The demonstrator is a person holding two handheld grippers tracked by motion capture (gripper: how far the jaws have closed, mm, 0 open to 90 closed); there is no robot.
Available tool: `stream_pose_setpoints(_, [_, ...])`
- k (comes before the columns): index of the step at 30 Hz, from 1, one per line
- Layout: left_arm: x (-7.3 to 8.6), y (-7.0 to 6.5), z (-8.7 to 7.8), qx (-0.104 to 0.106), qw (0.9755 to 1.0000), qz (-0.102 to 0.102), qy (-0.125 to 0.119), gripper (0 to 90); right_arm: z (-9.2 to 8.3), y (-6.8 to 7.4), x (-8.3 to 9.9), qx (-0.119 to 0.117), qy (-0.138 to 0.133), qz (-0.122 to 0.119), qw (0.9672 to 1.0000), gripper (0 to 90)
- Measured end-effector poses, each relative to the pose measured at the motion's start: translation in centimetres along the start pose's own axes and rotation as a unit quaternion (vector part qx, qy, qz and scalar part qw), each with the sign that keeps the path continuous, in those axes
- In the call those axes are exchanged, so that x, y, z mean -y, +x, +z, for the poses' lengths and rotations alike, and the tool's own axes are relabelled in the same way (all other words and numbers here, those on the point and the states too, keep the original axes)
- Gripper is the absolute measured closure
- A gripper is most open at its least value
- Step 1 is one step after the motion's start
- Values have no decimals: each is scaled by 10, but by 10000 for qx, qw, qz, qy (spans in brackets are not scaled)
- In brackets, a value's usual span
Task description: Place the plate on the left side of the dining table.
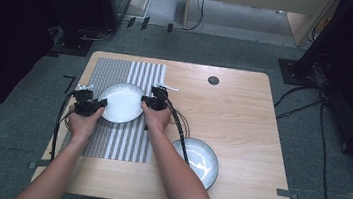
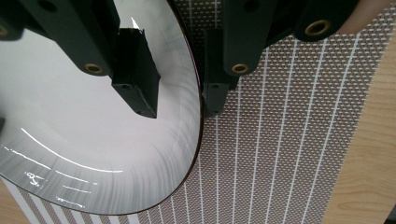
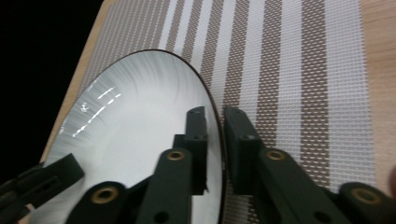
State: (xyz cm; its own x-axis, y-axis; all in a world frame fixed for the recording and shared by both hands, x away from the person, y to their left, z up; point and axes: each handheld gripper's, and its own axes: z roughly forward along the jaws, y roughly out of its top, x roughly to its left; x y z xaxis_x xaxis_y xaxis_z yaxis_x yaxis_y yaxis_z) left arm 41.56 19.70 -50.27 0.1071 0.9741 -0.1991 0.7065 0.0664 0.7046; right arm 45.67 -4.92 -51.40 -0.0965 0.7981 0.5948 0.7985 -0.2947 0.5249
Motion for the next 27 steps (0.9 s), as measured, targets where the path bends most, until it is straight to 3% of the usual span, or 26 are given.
stream_pose_setpoints(2, [0, 2, -2, 47, 10000, 19, 59, 648, 0, 2, -1, -32, 5, -55, 10000, 730])
stream_pose_setpoints(3, [0, 2, -3, 50, 10000, 27, 65, 599, -2, 6, 0, 25, -26, -276, 9996, 690])
stream_pose_setpoints(6, [-1, 2, -7, 14, 10000, 65, 39, 548, -5, 8, 0, 85, -94, -472, 9988, 636])
stream_pose_setpoints(7, [-1, 2, -9, -32, 10000, 87, 35, 468, -9, 9, -1, 148, -133, -587, 9981, 607])
stream_pose_setpoints(10, [-3, 3, -13, 18, 10000, 62, 56, 425, -13, 8, -3, 171, -168, -694, 9973, 589])
stream_pose_setpoints(13, [-4, 5, -20, 46, 9999, 104, 50, 347, -25, 10, -6, 2, -255, -660, 9975, 559])
stream_pose_setpoints(19, [-5, 6, -38, 177, 9997, 151, -108, 293, -40, 11, -10, -81, -295, -858, 9958, 503])
stream_pose_setpoints(20, [-5, 6, -42, 259, 9994, 186, -159, 309, -45, 10, -10, -34, -320, -1121, 9932, 499])
stream_pose_setpoints(21, [-5, 6, -49, 331, 9989, 200, -282, 317, -47, 10, -10, -90, -335, -1220, 9919, 482])
stream_pose_setpoints(27, [-5, 2, -62, 361, 9977, 358, -458, 313, -62, 12, -11, -200, -306, -1450, 9888, 371])
